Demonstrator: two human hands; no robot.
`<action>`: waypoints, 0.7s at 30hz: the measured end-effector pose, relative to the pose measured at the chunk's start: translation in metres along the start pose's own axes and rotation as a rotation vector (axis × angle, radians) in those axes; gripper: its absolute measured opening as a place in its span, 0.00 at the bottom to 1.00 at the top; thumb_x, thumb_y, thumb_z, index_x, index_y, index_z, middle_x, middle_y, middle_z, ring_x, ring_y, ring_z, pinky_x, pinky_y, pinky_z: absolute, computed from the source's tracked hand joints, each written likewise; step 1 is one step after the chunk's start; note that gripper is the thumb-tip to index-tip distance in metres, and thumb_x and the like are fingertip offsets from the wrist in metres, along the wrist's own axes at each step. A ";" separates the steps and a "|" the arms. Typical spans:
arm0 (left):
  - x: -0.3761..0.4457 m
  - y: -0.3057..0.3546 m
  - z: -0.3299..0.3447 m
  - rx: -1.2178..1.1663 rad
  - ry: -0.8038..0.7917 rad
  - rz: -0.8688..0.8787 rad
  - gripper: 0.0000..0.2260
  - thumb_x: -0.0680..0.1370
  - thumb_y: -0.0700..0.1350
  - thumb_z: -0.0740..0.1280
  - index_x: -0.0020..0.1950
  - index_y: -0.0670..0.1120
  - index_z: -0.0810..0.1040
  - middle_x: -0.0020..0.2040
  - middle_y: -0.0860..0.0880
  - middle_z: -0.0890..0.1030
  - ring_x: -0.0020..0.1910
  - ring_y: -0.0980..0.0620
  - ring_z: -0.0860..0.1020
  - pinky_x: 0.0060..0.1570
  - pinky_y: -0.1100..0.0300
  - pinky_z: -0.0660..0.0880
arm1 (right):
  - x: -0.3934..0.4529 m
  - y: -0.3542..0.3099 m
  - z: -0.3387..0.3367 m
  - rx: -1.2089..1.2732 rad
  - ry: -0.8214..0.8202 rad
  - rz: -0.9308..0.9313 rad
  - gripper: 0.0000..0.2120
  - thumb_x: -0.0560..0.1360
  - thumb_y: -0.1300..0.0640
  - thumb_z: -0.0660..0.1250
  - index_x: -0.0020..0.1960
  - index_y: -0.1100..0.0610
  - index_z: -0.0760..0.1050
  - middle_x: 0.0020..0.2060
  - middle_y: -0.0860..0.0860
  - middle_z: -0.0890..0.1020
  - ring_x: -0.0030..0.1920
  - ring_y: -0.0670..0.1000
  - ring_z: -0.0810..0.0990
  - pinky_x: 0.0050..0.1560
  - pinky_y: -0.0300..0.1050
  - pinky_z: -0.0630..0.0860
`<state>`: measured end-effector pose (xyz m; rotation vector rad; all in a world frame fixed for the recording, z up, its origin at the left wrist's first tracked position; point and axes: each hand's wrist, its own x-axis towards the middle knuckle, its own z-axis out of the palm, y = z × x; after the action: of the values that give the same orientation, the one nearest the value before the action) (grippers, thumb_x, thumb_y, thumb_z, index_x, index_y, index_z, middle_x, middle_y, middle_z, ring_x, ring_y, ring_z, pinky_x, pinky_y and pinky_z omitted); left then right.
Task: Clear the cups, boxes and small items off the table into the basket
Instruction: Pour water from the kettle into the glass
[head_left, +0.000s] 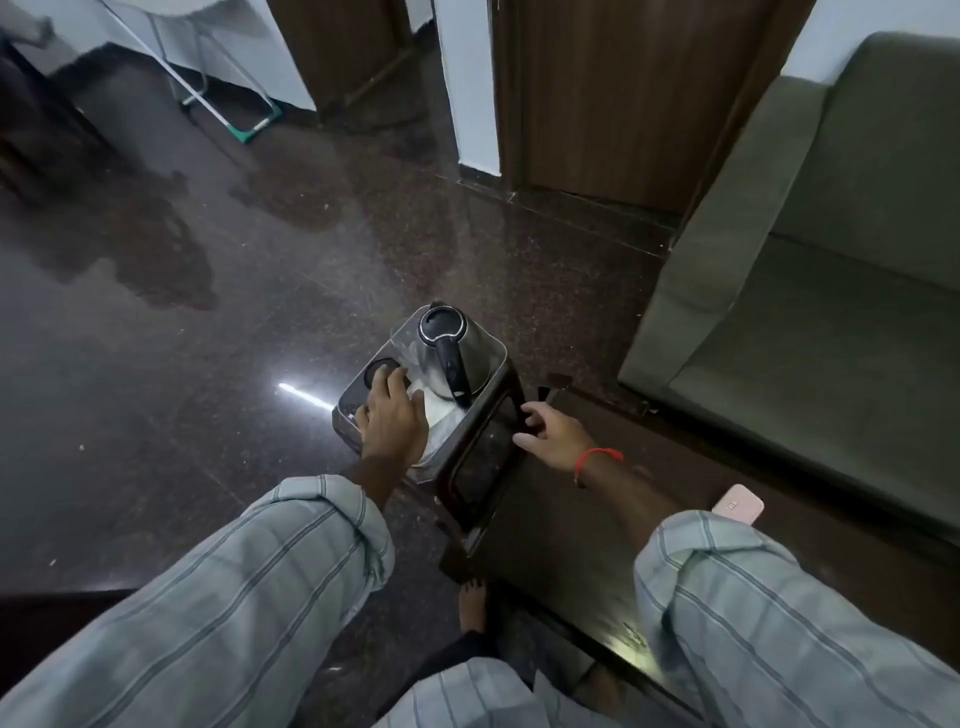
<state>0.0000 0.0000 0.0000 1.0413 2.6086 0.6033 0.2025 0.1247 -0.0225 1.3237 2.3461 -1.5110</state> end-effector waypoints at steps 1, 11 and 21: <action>0.012 -0.004 -0.001 -0.003 -0.005 0.000 0.16 0.85 0.45 0.58 0.73 0.45 0.69 0.77 0.46 0.65 0.74 0.44 0.67 0.71 0.39 0.61 | 0.011 -0.008 0.005 0.034 0.011 0.007 0.28 0.76 0.51 0.71 0.74 0.53 0.69 0.63 0.53 0.79 0.59 0.53 0.79 0.61 0.44 0.72; 0.151 -0.063 0.014 0.165 -0.233 -0.017 0.14 0.82 0.45 0.58 0.63 0.50 0.80 0.68 0.47 0.76 0.68 0.43 0.69 0.67 0.41 0.62 | 0.141 -0.070 0.058 0.103 0.077 0.141 0.41 0.72 0.50 0.75 0.78 0.59 0.60 0.74 0.61 0.65 0.74 0.62 0.65 0.75 0.54 0.64; 0.212 -0.091 0.039 0.128 -0.296 -0.045 0.16 0.81 0.46 0.61 0.68 0.52 0.77 0.74 0.48 0.70 0.74 0.44 0.63 0.73 0.42 0.58 | 0.204 -0.069 0.111 0.333 0.139 0.362 0.24 0.73 0.50 0.73 0.61 0.62 0.71 0.58 0.63 0.80 0.58 0.62 0.79 0.50 0.45 0.72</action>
<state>-0.1884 0.1004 -0.0965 1.0183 2.4264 0.2515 -0.0148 0.1565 -0.1246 1.8606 1.8310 -1.7827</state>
